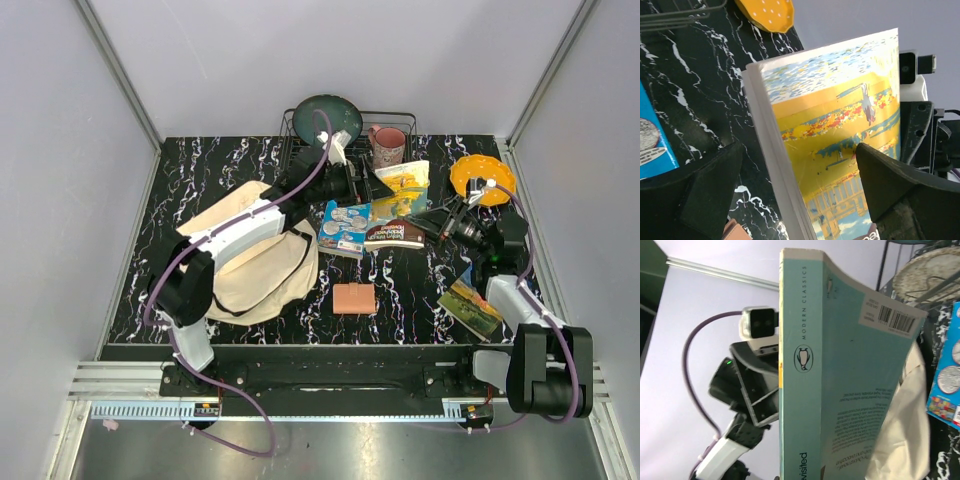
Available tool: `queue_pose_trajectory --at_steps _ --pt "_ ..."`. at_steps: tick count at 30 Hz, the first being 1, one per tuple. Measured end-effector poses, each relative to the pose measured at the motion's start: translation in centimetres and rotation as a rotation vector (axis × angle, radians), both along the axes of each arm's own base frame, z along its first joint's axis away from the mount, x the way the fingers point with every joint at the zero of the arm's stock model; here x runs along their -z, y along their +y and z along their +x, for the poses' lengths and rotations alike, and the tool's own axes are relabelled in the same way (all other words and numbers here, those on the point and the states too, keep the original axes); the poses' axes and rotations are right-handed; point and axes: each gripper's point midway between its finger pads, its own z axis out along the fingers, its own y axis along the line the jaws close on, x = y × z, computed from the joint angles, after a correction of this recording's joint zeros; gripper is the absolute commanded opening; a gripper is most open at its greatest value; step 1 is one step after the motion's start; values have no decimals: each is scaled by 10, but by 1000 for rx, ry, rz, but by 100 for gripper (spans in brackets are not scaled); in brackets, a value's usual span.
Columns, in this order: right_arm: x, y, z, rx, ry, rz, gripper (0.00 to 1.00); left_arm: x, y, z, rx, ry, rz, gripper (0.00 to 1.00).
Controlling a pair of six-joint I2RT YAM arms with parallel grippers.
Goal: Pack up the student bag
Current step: Pick up the book from the center of the board.
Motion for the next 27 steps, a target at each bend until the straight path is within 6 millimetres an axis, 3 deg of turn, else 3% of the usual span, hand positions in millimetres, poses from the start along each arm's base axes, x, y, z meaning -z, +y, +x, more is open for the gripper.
queue_pose_trajectory --at_steps 6,12,27 --pt "-16 1 0 -61 -3 89 0 -3 -11 1 41 21 -75 99" --pt "-15 2 1 -100 64 145 0 -8 -19 -3 83 40 -152 99" --pt "-26 3 -7 -129 26 144 0 -16 -31 -16 185 109 -341 99"
